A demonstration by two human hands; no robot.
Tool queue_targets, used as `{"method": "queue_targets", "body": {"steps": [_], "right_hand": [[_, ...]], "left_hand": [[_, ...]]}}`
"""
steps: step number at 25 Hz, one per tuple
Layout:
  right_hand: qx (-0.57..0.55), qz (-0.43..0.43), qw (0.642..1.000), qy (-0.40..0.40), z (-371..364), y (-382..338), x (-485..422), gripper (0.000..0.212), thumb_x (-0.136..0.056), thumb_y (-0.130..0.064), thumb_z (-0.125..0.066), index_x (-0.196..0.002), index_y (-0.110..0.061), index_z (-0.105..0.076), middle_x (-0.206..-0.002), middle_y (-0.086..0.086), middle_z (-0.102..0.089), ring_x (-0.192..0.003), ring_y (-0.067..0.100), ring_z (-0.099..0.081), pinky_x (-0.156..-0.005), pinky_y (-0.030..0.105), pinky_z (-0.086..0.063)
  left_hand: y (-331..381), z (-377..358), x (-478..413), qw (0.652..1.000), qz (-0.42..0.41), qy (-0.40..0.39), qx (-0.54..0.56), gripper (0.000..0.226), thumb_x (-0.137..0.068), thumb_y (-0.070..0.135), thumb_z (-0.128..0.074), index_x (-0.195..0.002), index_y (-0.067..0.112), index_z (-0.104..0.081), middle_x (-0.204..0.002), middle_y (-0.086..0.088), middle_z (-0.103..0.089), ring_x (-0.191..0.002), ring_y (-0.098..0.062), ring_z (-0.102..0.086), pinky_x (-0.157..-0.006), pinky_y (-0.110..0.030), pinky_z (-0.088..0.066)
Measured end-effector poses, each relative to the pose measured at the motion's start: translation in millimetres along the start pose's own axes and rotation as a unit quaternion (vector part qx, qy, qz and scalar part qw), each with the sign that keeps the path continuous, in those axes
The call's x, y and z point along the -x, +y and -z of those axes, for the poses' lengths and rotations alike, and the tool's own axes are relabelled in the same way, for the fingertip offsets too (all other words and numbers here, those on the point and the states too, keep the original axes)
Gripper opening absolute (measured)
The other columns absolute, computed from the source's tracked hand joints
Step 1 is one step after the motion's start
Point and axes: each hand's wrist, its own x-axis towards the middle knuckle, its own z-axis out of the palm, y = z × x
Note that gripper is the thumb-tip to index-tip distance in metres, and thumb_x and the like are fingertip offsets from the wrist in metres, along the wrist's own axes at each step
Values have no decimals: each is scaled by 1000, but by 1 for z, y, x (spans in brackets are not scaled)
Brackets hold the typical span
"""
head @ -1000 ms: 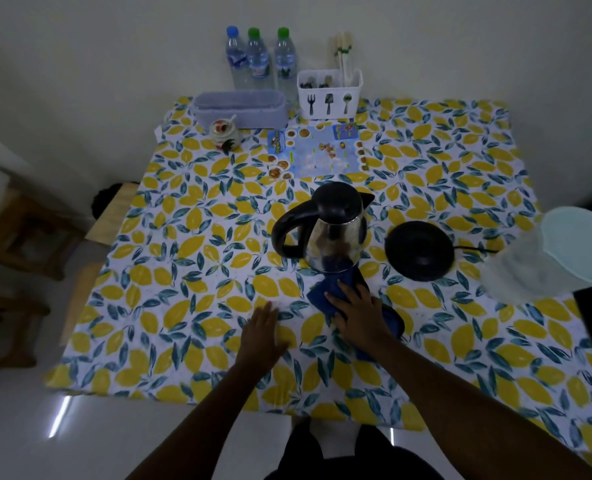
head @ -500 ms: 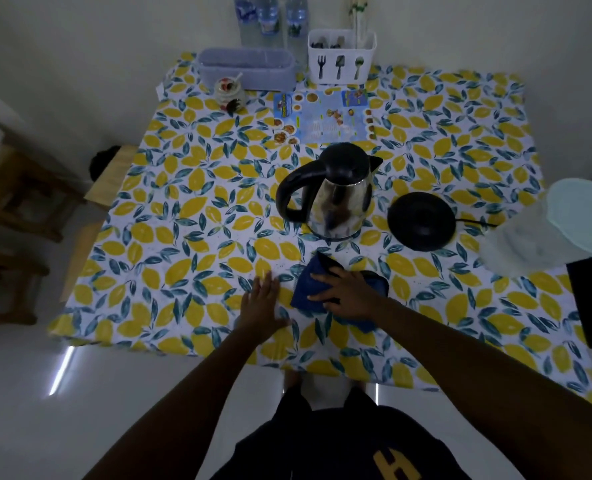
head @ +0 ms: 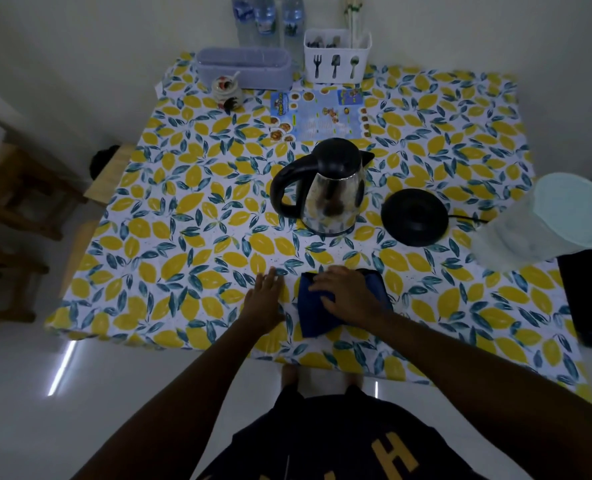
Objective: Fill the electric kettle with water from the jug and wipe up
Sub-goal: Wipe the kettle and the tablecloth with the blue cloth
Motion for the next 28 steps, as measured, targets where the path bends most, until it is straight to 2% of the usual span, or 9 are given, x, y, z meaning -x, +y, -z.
{"method": "queue_targets", "body": {"steps": [1,3,6,11,17,20,22,24,28], "right_hand": [[32,-50,998,33,-6,-7,3,42,-91,-32,-55,-132,-29,-54,-145,0,-49,-135,30,-37,-108,52,-33],[76,-110,991,15,-27,-21,9,54,-92,-41,-52,-143,-32,-37,-152,2,-36,-138,35,-28,-113,56,-23],[115,-73,990,-29,-44,-22,18,59,-92,-36,-53,-146,-36,-29,-156,4,-28,-143,39,-13,-113,64,-8],[105,74,988,-91,-29,21,40,58,-87,-27,-57,-140,-41,-40,-156,-6,-30,-148,32,-1,-113,64,0],[76,67,986,-133,-11,43,64,61,-80,-6,-54,-130,-40,-53,-154,-8,-35,-149,25,5,-112,68,8],[57,-29,998,17,-27,28,73,55,-81,-33,-58,-135,-38,-48,-158,1,-27,-148,31,0,-112,69,-10],[33,-201,976,78,-46,11,73,79,-80,-61,-55,-148,-32,-26,-162,10,-8,-148,36,5,-111,65,-17],[25,-308,947,83,-62,-1,67,100,-77,-76,-46,-152,-23,-8,-162,16,4,-147,37,7,-111,61,-18],[41,-297,948,105,-50,9,40,92,-84,-71,-39,-152,-21,-5,-161,18,4,-147,38,7,-113,63,-11]], "left_hand": [[3,-1,0,1000,-3,2,0,96,-84,31,-70,-153,17,-4,-163,-6,12,-149,-34,9,-118,-56,-21],[7,-2,1,1000,0,1,-5,95,-85,30,-69,-153,16,-3,-163,-7,12,-149,-34,10,-117,-56,-21],[8,-2,1,1000,5,-7,-13,95,-86,31,-68,-153,17,-2,-163,-7,13,-149,-34,11,-117,-56,-21],[16,1,0,998,-50,10,-20,80,-93,26,-60,-153,16,-8,-164,-6,4,-150,-31,4,-119,-50,-19],[36,-5,-4,994,-105,-15,-32,79,-95,33,-54,-153,17,-4,-164,-3,9,-150,-30,8,-119,-51,-16],[40,-10,-5,992,-115,-27,-52,85,-93,38,-56,-153,17,1,-163,-5,14,-149,-31,12,-118,-53,-12],[40,-13,-6,991,-113,-31,-59,87,-93,39,-56,-153,18,4,-162,-4,17,-148,-32,15,-119,-55,-9],[39,-15,-8,991,-112,-34,-63,88,-93,41,-55,-152,18,5,-162,-5,18,-148,-32,16,-119,-55,-7],[36,-16,-11,991,-112,-43,-63,89,-92,46,-53,-152,19,7,-162,-5,19,-148,-31,18,-119,-54,-6]]}}
